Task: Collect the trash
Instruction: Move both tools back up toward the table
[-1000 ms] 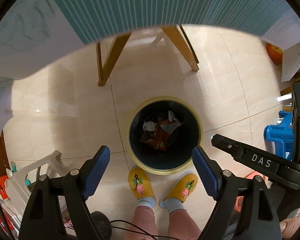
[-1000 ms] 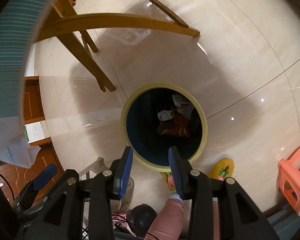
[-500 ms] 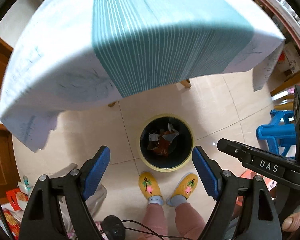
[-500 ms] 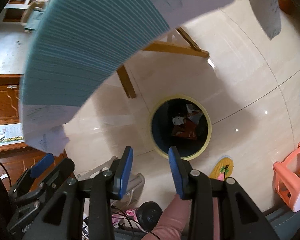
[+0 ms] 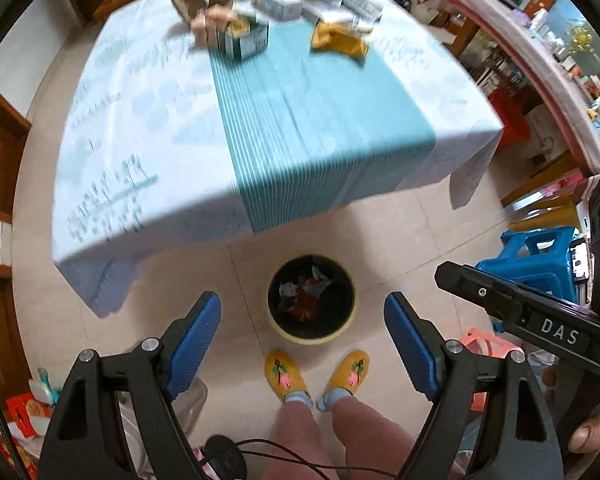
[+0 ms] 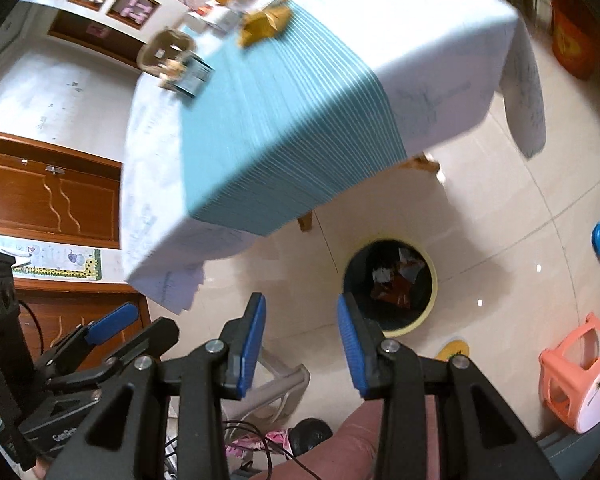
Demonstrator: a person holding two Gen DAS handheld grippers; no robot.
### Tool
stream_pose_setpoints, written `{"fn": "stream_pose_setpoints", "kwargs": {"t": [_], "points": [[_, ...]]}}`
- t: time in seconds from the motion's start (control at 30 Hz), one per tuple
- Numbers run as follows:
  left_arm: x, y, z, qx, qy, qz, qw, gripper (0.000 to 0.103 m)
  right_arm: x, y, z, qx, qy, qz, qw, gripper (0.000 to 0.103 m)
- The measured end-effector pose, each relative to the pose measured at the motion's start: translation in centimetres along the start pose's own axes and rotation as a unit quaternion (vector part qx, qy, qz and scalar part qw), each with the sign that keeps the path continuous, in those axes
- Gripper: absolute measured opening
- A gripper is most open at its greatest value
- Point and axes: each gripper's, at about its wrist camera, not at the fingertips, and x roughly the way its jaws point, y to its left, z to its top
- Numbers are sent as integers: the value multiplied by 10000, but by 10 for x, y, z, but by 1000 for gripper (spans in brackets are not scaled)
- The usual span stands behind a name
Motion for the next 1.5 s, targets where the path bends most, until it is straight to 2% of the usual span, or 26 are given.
{"fn": "stream_pose_setpoints", "kwargs": {"t": [0.33, 0.5, 0.67, 0.93, 1.13, 1.27, 1.5], "points": [[-75, 9, 26, 195, -1102, -99, 9937, 83, -60, 52, 13, -462, -857, 11, 9952, 37], [-97, 10, 32, 378, -1473, -78, 9883, 83, -76, 69, 15, -576, -1199, -39, 9911, 37], [-107, 15, 38, 452, -1687, -47, 9846, 83, -85, 82, 19, -637, -1420, -110, 9877, 37], [-104, 29, 57, 228, -1712, -89, 9849, 83, -88, 96, 35, -815, -1599, -156, 9836, 37], [-88, 36, 84, -82, -1608, -40, 9869, 83, -78, 97, 65, -960, -1491, -180, 9840, 37], [-71, 39, 111, -321, -1511, 117, 9879, 83, -68, 95, 100, -1183, -1388, -181, 9831, 37], [-32, 49, 164, -1057, -1156, 259, 9873, 83, -42, 92, 191, -1839, -1020, -218, 9774, 37]]}}
